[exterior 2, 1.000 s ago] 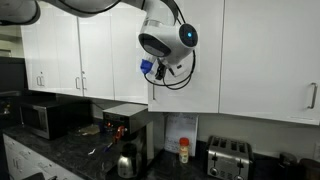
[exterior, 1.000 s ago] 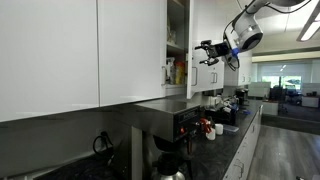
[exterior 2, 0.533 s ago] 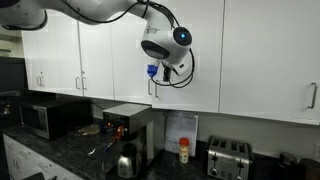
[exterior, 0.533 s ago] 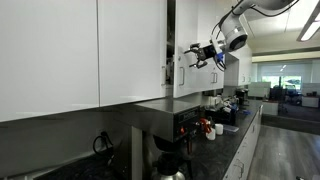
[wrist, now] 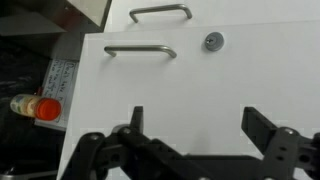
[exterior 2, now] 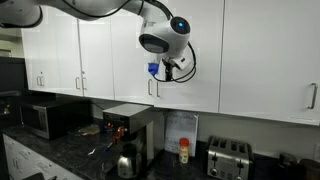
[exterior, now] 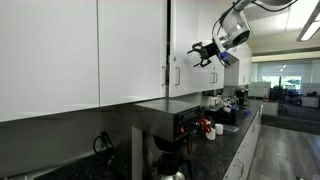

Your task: Close the top right cabinet door

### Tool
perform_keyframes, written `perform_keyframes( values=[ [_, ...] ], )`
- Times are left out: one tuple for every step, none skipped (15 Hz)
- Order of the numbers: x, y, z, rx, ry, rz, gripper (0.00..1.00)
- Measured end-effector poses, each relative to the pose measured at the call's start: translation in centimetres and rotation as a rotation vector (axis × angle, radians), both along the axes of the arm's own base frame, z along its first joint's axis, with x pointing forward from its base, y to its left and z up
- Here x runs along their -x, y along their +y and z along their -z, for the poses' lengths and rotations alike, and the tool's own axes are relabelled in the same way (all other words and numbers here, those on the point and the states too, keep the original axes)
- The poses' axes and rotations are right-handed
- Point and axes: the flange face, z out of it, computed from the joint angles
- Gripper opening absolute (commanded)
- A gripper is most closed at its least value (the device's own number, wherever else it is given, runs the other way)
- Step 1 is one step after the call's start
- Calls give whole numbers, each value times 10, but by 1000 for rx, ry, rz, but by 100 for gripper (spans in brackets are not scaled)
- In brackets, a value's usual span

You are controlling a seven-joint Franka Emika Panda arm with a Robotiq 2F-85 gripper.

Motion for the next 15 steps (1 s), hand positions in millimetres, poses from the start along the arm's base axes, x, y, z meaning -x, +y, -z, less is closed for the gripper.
perform_keyframes(
  values=[
    [11, -5, -8, 33, 4, -1, 100],
    [23, -11, -16, 65, 6, -1, 100],
    [36, -16, -25, 95, 8, -1, 100],
    [50, -20, -32, 126, 14, -3, 100],
    [64, -23, -39, 154, 20, -9, 100],
    [79, -25, -45, 179, 30, -20, 100],
    [93, -27, -49, 198, 44, -38, 100],
    [108, -27, -54, 208, 63, -69, 100],
    [123, -25, -58, 206, 83, -109, 100],
    [138, -23, -63, 195, 101, -157, 100],
    [153, -19, -69, 179, 121, -210, 100],
    [169, -15, -74, 161, 146, -267, 100],
    [184, -10, -80, 146, 174, -321, 100],
    [199, -5, -84, 137, 208, -376, 100],
    [213, 1, -88, 131, 243, -429, 100]
  ],
)
